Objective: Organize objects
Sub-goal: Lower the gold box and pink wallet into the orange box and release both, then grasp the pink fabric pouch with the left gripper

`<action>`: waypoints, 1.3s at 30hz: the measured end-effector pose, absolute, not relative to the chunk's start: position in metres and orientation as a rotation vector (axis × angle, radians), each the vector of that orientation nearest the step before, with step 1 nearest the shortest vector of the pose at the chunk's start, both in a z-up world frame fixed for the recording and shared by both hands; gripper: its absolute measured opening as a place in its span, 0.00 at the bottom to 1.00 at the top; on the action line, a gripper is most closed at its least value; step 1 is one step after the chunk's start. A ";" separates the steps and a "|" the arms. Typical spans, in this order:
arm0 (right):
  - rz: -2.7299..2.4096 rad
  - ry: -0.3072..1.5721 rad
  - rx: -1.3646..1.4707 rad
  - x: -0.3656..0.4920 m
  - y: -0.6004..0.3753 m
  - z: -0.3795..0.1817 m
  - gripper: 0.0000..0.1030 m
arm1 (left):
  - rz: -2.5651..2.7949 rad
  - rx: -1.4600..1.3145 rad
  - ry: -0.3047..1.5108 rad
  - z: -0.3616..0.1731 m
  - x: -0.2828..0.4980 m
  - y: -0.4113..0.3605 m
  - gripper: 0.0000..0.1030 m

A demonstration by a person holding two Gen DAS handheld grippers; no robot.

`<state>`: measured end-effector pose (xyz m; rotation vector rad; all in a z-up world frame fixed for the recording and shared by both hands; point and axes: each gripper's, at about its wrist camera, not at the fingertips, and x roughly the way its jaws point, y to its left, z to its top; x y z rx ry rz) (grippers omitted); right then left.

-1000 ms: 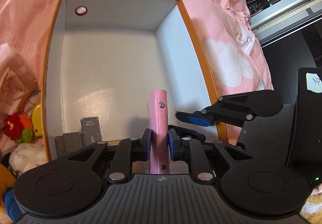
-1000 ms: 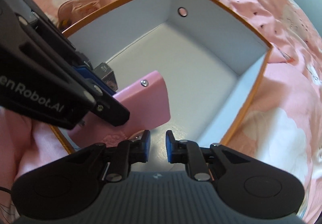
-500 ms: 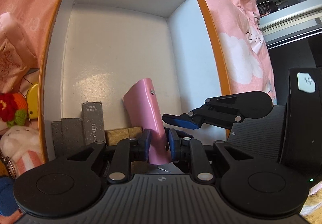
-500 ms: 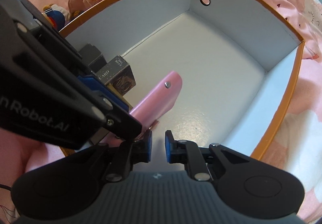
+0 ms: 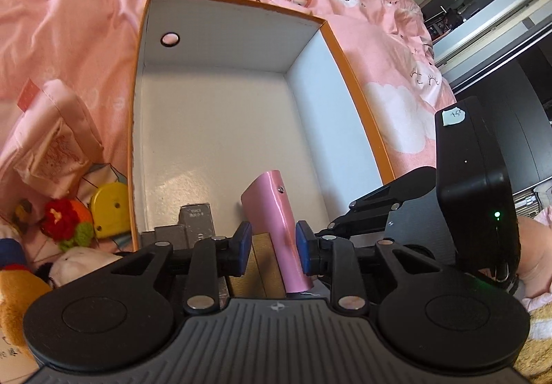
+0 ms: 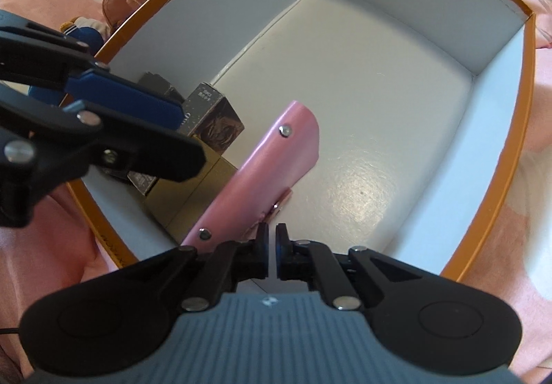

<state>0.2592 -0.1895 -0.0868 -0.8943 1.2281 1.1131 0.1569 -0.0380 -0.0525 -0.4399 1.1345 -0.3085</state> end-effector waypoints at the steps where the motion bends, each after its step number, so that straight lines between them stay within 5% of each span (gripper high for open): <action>1: 1.096 1.229 -0.897 0.259 -0.190 -0.086 0.07 | -0.312 -0.435 1.131 -0.051 0.156 -0.038 0.30; 29: 0.877 1.079 -0.988 0.234 -0.209 -0.047 0.27 | -0.255 -0.462 1.041 -0.031 0.135 0.017 0.32; 39: 0.990 0.938 -0.611 0.196 -0.195 0.022 0.32 | -0.207 -0.395 0.983 -0.005 0.120 0.062 0.32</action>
